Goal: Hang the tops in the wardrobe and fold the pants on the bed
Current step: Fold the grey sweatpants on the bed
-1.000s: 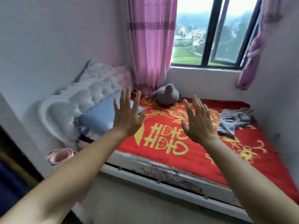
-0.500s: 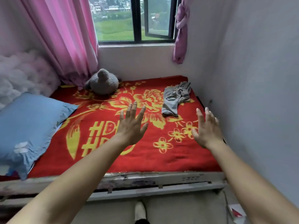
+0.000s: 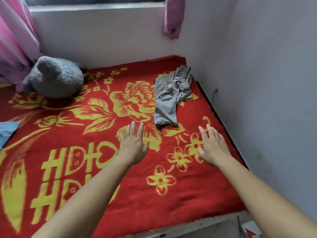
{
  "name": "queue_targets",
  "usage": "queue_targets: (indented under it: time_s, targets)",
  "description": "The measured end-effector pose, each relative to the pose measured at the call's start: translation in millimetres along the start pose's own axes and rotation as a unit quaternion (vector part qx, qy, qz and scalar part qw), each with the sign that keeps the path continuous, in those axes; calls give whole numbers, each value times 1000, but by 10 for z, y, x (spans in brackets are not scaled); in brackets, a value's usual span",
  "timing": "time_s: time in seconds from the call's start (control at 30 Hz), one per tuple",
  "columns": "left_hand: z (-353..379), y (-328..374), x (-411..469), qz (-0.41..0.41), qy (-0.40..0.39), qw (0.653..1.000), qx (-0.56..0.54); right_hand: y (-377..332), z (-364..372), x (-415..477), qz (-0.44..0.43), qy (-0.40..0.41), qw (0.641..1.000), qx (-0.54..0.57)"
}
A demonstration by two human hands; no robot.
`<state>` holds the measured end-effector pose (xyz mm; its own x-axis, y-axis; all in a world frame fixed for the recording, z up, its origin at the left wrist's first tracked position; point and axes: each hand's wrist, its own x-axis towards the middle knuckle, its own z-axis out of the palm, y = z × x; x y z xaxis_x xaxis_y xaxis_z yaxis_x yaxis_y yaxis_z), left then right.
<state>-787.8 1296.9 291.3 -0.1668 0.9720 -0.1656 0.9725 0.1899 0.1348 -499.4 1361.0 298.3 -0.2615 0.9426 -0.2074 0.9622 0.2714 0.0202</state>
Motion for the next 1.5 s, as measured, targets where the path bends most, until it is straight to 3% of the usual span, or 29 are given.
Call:
queue_targets:
  time_s: [0.2,0.4,0.6,0.77,0.87,1.03,1.23,1.33,1.5]
  targets:
    - [983,125,937,-20,-89,995,-30,37,775,993,-13,-54,998,25]
    - [2041,206,1977,-87,-140,975,-148,41,1788,2172,2,-81,990,115]
    - [3001,261,3099,-53,-81,979,-178,-25,2785,3171,-2,-46,974,221]
    - [3266,283,3749,-94,-32,995,31,-130,3277,3680,-28,17,989,147]
    - [3321,187,3872,-95,-8,995,41,-191,3423,3810,-24,67,990,125]
    - [3290,289,3702,-62,-40,997,36,-219,3320,3857,-2,53,991,124]
    - [3340,198,2661,-1,-76,996,-37,-350,3201,2855,-15,-72,982,175]
    - [3361,62,1995,29,-92,995,7,-353,3233,2113,-24,-149,973,174]
    - [3389,2,1045,61,-168,984,17,-363,3194,1367,38,-286,934,212]
